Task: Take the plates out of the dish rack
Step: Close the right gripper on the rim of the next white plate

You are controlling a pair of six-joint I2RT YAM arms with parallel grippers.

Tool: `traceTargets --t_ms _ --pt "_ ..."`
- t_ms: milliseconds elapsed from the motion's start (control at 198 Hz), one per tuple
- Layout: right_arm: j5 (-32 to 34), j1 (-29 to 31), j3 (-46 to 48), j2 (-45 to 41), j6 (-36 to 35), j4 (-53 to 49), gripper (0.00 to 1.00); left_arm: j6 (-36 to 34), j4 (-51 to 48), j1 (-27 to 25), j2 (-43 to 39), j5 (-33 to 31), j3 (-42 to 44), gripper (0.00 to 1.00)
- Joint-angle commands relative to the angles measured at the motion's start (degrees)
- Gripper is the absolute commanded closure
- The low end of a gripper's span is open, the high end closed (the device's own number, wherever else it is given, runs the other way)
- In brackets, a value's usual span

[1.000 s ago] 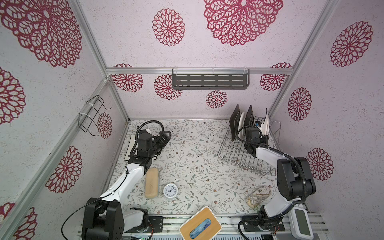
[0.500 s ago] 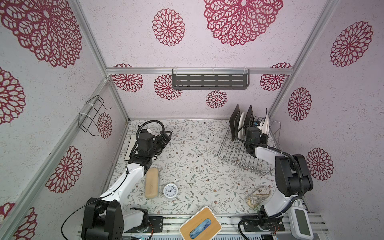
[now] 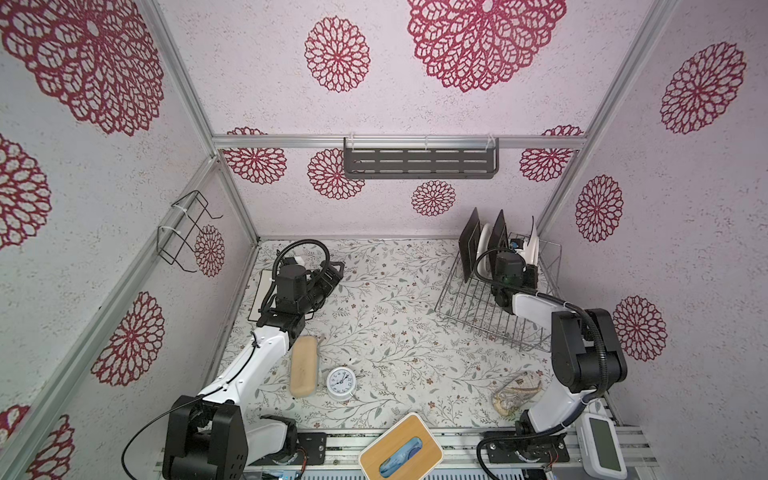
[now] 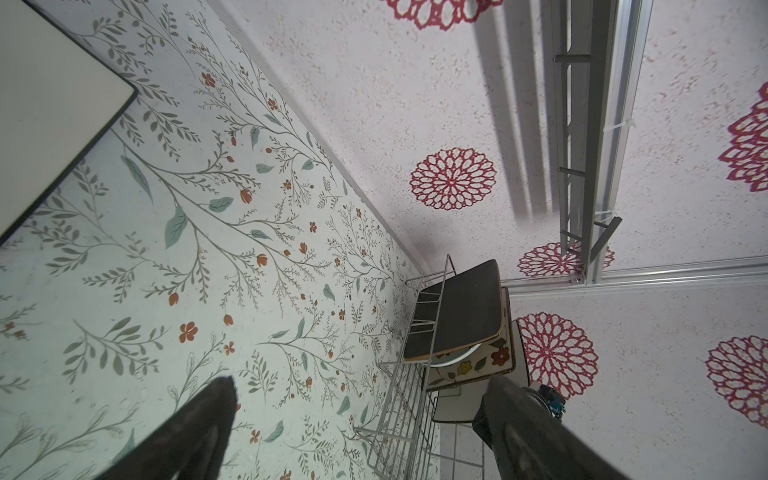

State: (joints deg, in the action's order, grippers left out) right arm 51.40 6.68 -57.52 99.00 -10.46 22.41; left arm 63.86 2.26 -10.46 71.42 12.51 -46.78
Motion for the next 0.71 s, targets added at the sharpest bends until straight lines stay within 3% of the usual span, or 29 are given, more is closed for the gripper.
traceTargets --t_ms 0,460,703 --pt "2.5 -0.4 -0.8 0.3 -1.1 4.2 0.67 -0.5 0.8 -0.5 0.3 -0.4 -1.2 0.02" --pt "3.0 -0.7 -0.1 1.9 -3.1 7.6 0.74 -0.4 1.2 -0.6 0.0 -0.2 -0.9 0.02" --pt "4.5 -0.7 0.2 2.6 -3.8 9.0 0.84 -0.4 1.2 -0.6 -0.1 -0.3 -0.9 0.02"
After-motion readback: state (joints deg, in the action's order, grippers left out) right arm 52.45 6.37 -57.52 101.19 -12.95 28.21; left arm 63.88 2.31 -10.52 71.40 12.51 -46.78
